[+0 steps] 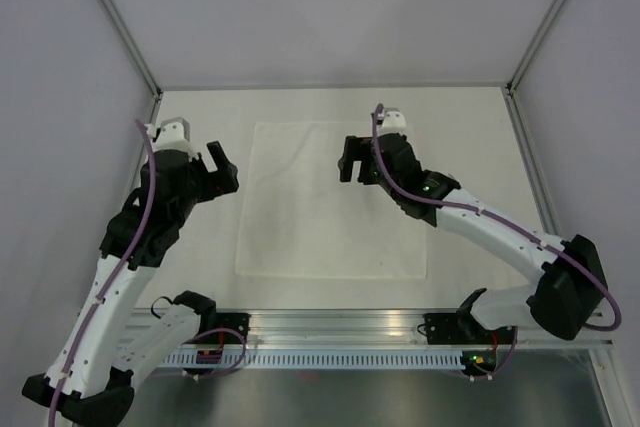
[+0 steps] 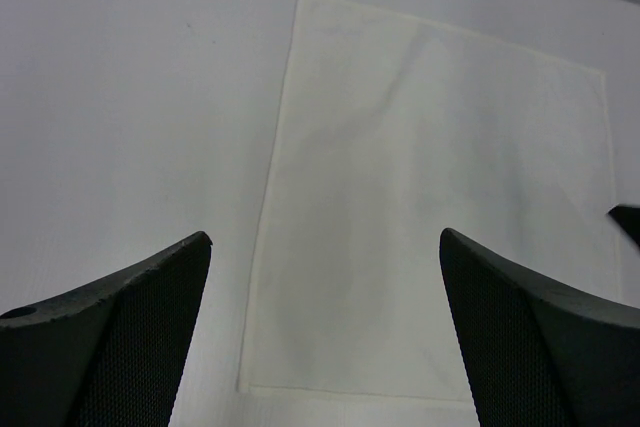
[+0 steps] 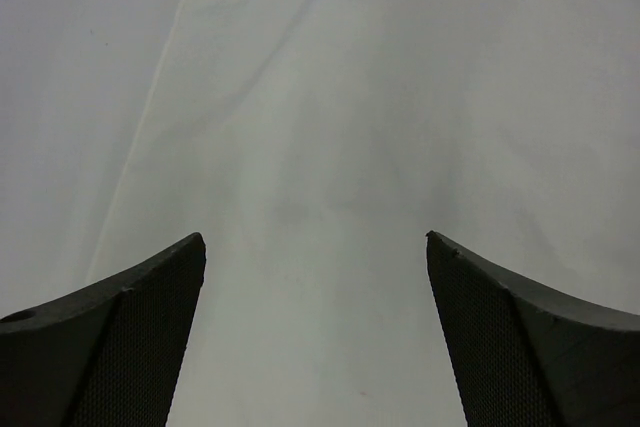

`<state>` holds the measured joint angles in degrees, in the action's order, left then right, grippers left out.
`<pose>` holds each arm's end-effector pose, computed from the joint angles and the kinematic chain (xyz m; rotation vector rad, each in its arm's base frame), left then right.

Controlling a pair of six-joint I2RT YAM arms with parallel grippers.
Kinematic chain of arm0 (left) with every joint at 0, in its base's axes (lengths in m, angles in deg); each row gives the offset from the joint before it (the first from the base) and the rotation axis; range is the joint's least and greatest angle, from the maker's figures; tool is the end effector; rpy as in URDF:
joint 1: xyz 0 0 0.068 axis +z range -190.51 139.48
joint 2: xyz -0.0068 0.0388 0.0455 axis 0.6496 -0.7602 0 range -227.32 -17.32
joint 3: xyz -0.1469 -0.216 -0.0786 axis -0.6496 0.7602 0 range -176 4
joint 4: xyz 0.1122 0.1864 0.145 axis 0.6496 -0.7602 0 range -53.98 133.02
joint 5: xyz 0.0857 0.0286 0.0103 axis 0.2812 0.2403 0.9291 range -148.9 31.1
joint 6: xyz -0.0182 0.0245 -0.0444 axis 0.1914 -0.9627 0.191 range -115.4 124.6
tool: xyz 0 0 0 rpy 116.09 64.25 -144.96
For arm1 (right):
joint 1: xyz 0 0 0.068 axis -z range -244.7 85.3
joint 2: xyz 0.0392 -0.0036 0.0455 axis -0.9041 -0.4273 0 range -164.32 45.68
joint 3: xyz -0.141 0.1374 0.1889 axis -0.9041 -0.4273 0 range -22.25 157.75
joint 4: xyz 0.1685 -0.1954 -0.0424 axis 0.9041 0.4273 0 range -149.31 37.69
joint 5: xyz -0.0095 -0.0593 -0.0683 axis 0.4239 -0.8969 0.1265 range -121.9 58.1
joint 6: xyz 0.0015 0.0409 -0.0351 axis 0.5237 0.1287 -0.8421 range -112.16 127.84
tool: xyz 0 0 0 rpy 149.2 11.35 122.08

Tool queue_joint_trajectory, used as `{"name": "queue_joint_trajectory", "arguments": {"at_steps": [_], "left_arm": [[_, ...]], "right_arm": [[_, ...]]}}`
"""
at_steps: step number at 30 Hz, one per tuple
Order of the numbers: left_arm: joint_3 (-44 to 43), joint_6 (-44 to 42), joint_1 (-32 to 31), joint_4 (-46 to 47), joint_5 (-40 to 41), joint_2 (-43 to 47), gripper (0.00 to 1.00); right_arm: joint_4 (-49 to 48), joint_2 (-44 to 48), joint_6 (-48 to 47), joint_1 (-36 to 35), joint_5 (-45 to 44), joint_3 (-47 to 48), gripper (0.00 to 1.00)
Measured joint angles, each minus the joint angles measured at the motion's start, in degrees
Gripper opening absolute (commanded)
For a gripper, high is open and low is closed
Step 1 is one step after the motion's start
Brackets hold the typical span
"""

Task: Fold the napkin, place the utensils inside, and roll it up
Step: Fold the napkin at the center of the board.

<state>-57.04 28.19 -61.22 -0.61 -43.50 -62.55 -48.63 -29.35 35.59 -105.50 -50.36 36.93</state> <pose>0.1430 -0.0439 0.3749 -0.2172 2.0323 -0.2080 0.2347 0.1878 0.3112 -0.0278 2.0350 0.4334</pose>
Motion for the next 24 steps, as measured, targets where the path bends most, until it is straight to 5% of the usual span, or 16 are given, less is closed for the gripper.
{"name": "queue_joint_trajectory", "arguments": {"at_steps": [11,17,24], "left_arm": [[-25.4,2.1,2.0,-4.2,4.0,-14.3,1.00],[-37.1,2.1,2.3,-6.0,1.9,-17.4,1.00],[-40.3,2.1,2.3,-7.4,-0.5,-18.7,1.00]], "right_arm": [[-2.0,-26.5,1.5,-27.7,-1.9,15.0,0.45],[-1.9,-39.7,2.0,-35.9,-1.9,24.6,0.44],[-0.5,-48.8,2.0,-39.9,-2.0,32.7,0.44]]}}
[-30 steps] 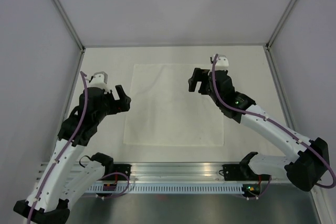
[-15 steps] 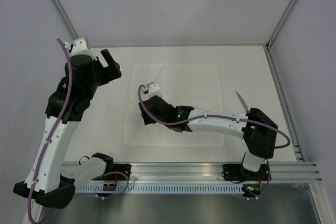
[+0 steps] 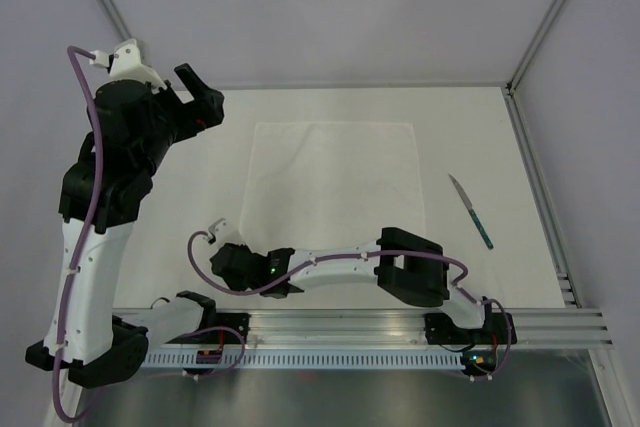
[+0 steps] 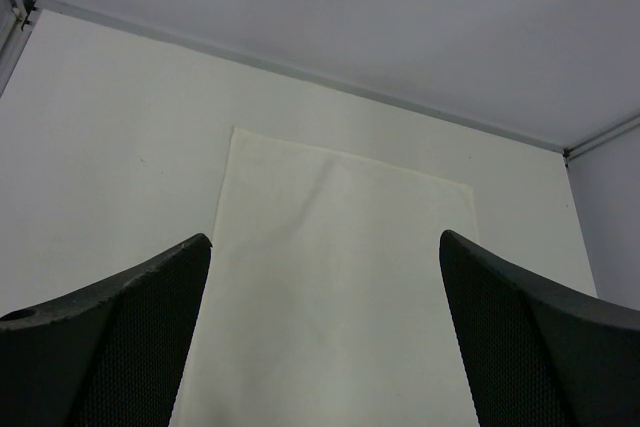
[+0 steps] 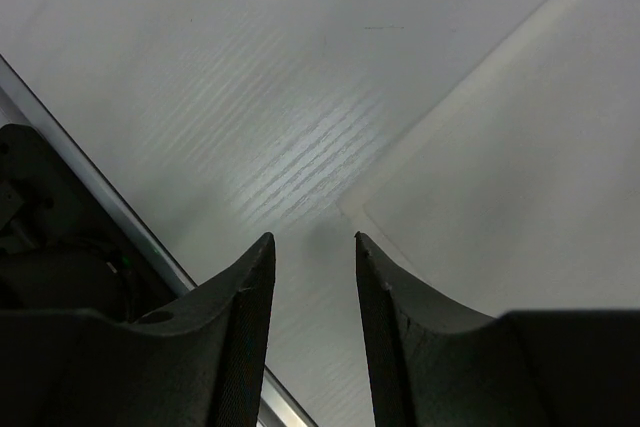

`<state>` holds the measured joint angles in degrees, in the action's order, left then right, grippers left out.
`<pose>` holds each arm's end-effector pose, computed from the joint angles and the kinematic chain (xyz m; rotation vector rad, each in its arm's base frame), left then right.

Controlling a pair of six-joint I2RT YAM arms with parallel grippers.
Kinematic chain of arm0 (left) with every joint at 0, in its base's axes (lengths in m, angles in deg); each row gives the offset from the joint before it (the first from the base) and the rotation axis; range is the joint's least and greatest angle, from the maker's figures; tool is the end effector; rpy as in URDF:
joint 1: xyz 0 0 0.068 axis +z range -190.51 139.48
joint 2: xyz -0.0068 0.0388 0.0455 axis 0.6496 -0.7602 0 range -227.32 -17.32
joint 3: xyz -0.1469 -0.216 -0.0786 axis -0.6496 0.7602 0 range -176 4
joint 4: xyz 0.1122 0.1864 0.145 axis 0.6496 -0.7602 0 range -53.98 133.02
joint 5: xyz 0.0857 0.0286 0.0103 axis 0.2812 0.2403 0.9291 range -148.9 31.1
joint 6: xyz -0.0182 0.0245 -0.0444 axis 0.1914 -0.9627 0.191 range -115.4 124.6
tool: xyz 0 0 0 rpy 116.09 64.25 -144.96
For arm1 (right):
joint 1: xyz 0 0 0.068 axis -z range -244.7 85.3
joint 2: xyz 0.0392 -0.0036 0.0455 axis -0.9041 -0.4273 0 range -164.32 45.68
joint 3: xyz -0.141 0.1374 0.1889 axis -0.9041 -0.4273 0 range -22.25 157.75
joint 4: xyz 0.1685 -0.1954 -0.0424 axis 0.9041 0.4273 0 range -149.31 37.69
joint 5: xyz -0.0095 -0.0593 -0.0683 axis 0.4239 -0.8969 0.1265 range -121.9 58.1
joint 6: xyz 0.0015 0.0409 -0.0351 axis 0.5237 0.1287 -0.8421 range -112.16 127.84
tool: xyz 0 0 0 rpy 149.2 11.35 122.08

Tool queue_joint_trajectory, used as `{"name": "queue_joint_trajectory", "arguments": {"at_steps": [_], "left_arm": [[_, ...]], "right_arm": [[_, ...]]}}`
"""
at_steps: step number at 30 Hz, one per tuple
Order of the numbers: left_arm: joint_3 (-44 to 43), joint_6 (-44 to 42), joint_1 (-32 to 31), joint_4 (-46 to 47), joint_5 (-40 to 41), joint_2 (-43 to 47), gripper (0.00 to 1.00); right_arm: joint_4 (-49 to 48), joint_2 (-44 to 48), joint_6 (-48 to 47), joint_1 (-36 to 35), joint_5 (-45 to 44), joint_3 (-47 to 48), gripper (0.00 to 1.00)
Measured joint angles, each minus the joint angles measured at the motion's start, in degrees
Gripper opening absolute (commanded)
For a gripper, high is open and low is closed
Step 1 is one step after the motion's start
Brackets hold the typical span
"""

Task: Fold the napkin, place the utensils inside, and roll it up
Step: Fold the napkin at the center of the board.

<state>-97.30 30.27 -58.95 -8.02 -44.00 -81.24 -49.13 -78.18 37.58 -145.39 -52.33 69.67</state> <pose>0.1618 -0.0443 0.5215 -0.2986 1.7874 -0.3136 0.0909 0.4780 0.1820 -0.8294 2.1721 0.6069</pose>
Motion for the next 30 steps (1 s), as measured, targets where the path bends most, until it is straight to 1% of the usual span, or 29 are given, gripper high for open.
{"name": "queue_joint_trajectory", "arguments": {"at_steps": [11,20,23,26,30], "left_arm": [[0.1,0.0,0.0,-1.1,-1.5,-0.2,1.00],[1.9,0.0,0.0,-1.2,-1.6,0.1,1.00],[2.2,0.0,0.0,-1.3,-1.6,0.1,1.00],[2.4,0.0,0.0,-1.2,-1.5,0.2,1.00],[3.0,0.0,0.0,-1.2,-1.5,0.4,1.00]], "right_arm": [[3.4,-6.4,-0.8,-0.5,-1.7,5.6,0.45],[6.8,-9.2,-1.4,-0.7,-4.6,11.3,0.44],[8.3,-9.4,-1.4,-0.9,-5.7,11.5,0.44],[9.1,-9.4,-1.4,-1.1,-6.1,11.5,0.39],[9.3,-10.1,-1.2,-1.2,-6.3,11.5,0.39]]}}
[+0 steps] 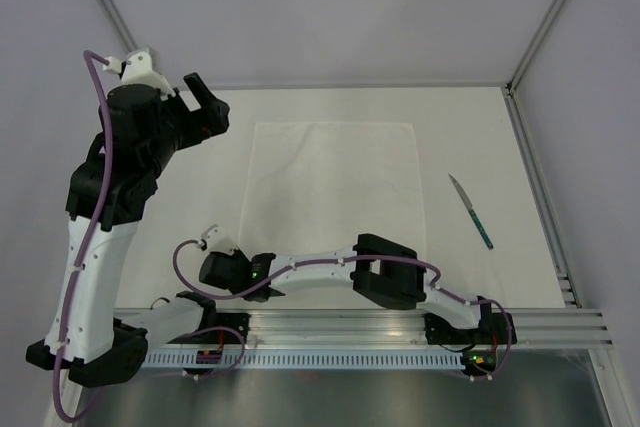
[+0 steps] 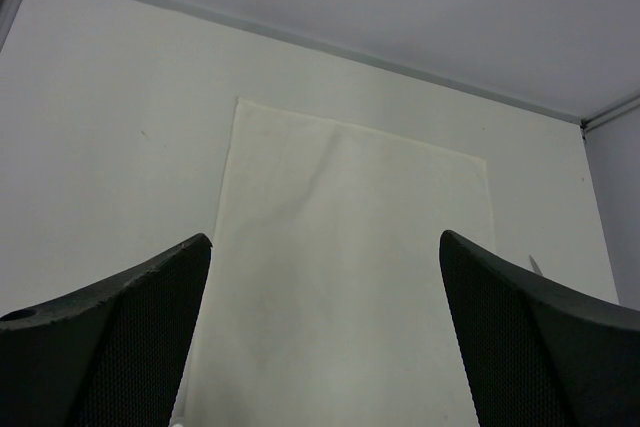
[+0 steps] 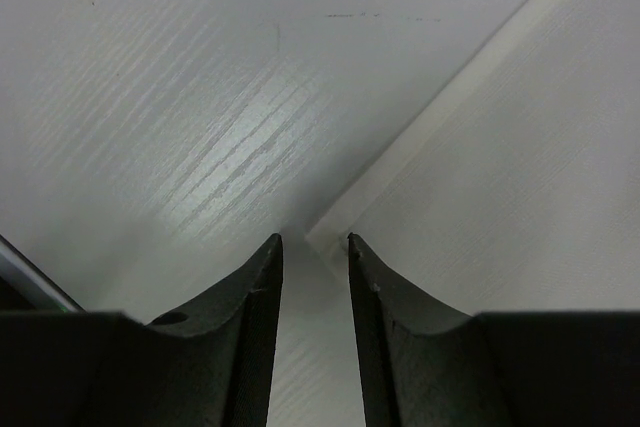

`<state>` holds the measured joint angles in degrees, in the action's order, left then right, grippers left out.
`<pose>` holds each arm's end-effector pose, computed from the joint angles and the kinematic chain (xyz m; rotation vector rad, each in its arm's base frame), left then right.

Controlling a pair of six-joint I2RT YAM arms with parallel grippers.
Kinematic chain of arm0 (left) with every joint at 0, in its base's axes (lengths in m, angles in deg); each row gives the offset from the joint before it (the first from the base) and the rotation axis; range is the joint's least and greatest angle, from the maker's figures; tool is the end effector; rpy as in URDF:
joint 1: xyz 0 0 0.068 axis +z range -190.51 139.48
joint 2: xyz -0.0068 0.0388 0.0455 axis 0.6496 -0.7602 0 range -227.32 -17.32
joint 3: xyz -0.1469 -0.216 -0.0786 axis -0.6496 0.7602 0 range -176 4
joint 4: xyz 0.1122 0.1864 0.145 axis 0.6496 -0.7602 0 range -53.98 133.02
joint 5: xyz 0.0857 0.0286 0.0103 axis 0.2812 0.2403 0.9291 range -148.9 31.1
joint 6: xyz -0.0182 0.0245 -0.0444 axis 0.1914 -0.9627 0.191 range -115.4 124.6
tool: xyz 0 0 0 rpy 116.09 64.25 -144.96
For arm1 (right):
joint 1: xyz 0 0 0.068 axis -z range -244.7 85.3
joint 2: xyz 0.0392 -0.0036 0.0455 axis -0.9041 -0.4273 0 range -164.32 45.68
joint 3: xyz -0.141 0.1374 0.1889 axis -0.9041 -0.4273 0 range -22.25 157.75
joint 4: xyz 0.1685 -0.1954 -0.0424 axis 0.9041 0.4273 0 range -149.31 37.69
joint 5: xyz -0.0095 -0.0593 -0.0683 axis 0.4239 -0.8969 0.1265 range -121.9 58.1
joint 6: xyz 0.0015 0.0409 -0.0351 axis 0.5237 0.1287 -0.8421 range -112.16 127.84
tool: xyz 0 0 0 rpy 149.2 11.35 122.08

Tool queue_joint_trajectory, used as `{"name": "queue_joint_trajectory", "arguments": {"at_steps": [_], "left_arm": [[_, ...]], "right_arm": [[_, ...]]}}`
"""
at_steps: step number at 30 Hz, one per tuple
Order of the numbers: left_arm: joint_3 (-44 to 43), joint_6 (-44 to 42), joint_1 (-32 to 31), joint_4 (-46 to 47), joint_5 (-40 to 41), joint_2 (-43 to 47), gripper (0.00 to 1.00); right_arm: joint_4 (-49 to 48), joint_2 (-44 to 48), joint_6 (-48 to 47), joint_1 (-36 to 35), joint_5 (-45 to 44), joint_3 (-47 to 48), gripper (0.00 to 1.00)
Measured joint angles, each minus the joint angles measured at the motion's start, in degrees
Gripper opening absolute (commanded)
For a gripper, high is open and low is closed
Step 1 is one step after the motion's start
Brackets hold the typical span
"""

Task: Fold the napkin, place the utensils inside, and roll it up
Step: Fold the napkin at the center of the board.

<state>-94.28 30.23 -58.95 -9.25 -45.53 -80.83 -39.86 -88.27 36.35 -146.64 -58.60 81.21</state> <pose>0.1666 -0.0468 0.5062 -0.2780 1.8588 -0.3117 0.0877 0.5057 0.1500 -0.8737 2.1880 0.3853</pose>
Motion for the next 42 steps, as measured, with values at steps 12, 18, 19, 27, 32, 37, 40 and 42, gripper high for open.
{"name": "queue_joint_trajectory", "arguments": {"at_steps": [12,18,19,27,32,37,40,42], "left_arm": [[1.9,0.0,0.0,-0.1,0.0,0.6,1.00],[2.9,0.0,0.0,-0.1,0.0,1.1,1.00],[2.9,0.0,0.0,-0.1,0.0,1.1,1.00],[2.0,0.0,0.0,-0.2,0.0,1.4,1.00],[0.2,0.0,0.0,-0.2,0.0,2.0,1.00],[-0.3,0.0,0.0,-0.2,0.0,3.0,1.00],[-0.3,0.0,0.0,-0.2,0.0,3.1,1.00],[-0.3,0.0,0.0,-0.2,0.0,3.1,1.00]], "right_arm": [[1.2,-0.8,0.5,0.0,-0.3,1.0,0.22],[3.3,-0.9,0.9,0.0,-0.4,1.9,0.11],[4.0,-1.0,0.8,0.0,-0.3,2.6,0.06],[7.6,-1.6,0.6,0.0,2.4,10.8,0.04],[8.4,-1.6,0.7,-0.6,4.1,13.4,0.04],[10.4,-1.6,0.9,-1.1,3.3,13.5,0.18],[11.6,-1.6,0.8,-1.3,1.5,13.5,0.24],[12.1,-1.7,0.8,-1.3,0.2,13.5,0.25]]}}
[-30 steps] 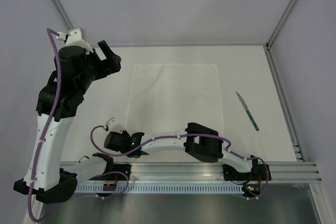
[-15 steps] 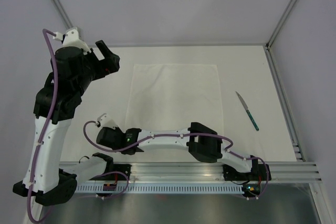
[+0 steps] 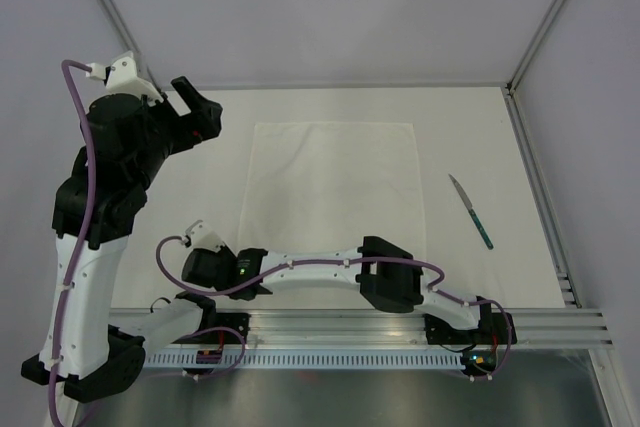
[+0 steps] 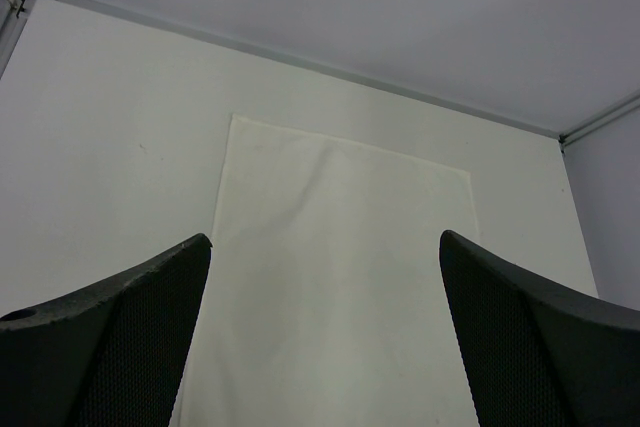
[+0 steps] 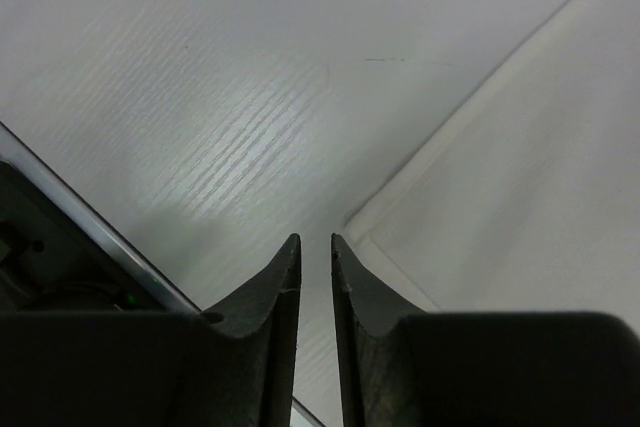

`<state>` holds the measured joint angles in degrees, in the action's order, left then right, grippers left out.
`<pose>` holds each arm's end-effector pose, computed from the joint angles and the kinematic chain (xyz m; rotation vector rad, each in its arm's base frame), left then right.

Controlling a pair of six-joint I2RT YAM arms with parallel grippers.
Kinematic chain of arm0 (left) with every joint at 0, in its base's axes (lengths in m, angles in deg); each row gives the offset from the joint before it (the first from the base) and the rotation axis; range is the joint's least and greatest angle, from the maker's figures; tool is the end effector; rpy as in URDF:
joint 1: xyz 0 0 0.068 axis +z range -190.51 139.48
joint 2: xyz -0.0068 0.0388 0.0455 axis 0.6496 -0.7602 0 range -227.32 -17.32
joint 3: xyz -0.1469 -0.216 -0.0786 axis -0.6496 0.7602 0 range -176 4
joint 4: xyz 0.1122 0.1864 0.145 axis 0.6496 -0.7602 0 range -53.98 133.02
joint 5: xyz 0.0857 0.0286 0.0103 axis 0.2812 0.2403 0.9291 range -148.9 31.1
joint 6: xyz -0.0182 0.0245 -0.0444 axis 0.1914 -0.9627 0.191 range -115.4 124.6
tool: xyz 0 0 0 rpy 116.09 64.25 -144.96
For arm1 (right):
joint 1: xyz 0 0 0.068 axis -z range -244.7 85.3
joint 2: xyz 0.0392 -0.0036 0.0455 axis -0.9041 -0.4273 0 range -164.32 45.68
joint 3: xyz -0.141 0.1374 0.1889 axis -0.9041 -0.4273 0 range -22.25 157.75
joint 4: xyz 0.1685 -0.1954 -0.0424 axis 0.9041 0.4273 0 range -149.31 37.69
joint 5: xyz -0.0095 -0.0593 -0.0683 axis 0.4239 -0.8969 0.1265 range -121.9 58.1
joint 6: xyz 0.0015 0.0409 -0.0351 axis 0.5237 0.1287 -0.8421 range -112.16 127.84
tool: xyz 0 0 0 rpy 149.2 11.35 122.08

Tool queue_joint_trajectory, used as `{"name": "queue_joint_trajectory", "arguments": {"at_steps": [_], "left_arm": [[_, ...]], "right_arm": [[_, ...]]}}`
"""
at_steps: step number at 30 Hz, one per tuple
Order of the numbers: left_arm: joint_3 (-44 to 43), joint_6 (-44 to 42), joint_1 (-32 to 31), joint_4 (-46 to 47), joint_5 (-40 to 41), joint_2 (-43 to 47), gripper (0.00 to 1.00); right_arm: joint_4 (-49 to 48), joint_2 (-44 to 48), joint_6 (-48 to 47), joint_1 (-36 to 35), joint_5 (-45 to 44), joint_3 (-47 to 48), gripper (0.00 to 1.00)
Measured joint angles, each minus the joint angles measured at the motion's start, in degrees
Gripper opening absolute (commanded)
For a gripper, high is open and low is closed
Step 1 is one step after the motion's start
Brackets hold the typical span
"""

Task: Fold the napkin, place the utensils inside, and roll it up
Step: Fold the napkin at the center of the board.

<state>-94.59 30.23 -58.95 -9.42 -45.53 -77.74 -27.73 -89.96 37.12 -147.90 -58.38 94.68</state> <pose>0.1453 -0.0397 0.5149 -0.2793 1.8041 -0.3328 0.0782 0.5222 0.1949 -0.8900 2.1917 0.3995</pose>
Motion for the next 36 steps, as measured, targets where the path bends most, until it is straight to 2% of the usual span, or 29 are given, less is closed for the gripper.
{"name": "queue_joint_trajectory", "arguments": {"at_steps": [4,14,32,36], "left_arm": [[0.4,0.0,0.0,0.0,0.0,0.0,1.00],[0.7,0.0,0.0,-0.2,0.0,0.0,1.00],[2.4,-0.1,0.0,-0.2,0.1,-0.7,1.00],[2.4,-0.1,0.0,-0.2,0.1,-0.7,1.00]], "right_arm": [[0.4,-0.8,0.0,0.0,-2.4,0.0,0.32],[1.3,-4.0,-0.7,0.1,-5.1,-0.7,0.40],[-2.5,-4.0,-1.0,0.9,-4.7,-2.8,0.38],[-2.9,-4.0,-0.6,1.1,-4.3,-3.0,0.33]]}}
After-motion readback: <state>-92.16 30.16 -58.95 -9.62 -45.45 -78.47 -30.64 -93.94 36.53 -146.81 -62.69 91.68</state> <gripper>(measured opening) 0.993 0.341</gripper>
